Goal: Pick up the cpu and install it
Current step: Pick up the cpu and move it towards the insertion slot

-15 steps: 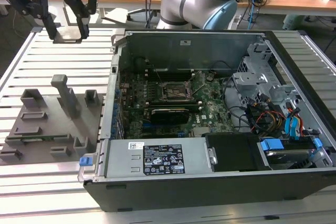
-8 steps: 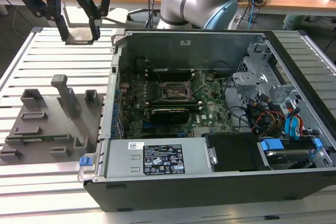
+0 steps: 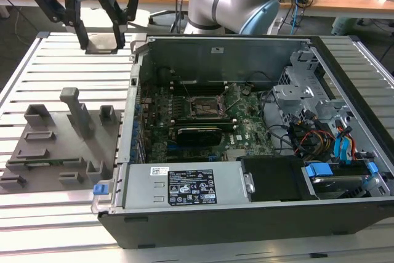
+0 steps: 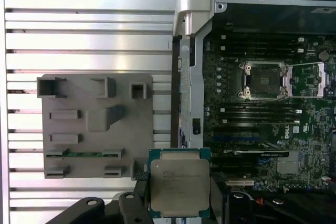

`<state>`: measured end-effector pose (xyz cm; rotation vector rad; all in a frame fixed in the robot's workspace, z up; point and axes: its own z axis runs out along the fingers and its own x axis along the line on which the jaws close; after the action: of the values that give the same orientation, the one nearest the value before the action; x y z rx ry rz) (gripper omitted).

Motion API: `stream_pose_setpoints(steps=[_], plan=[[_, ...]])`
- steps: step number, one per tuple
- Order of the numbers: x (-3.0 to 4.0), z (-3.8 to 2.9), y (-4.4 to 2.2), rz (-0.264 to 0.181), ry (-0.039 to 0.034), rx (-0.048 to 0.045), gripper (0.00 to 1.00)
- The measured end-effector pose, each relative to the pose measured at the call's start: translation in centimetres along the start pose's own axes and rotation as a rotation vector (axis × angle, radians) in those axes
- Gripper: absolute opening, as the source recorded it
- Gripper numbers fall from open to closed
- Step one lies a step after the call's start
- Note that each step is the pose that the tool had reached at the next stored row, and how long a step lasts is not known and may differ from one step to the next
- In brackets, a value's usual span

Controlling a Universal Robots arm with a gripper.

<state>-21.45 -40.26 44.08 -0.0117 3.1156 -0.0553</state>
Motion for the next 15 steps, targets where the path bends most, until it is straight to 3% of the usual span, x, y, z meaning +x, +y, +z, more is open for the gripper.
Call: stream_pose_setpoints(steps=[15], plan=[[-2.09, 0.81, 0.40, 0.000, 0.0001, 0.0040, 0.54]])
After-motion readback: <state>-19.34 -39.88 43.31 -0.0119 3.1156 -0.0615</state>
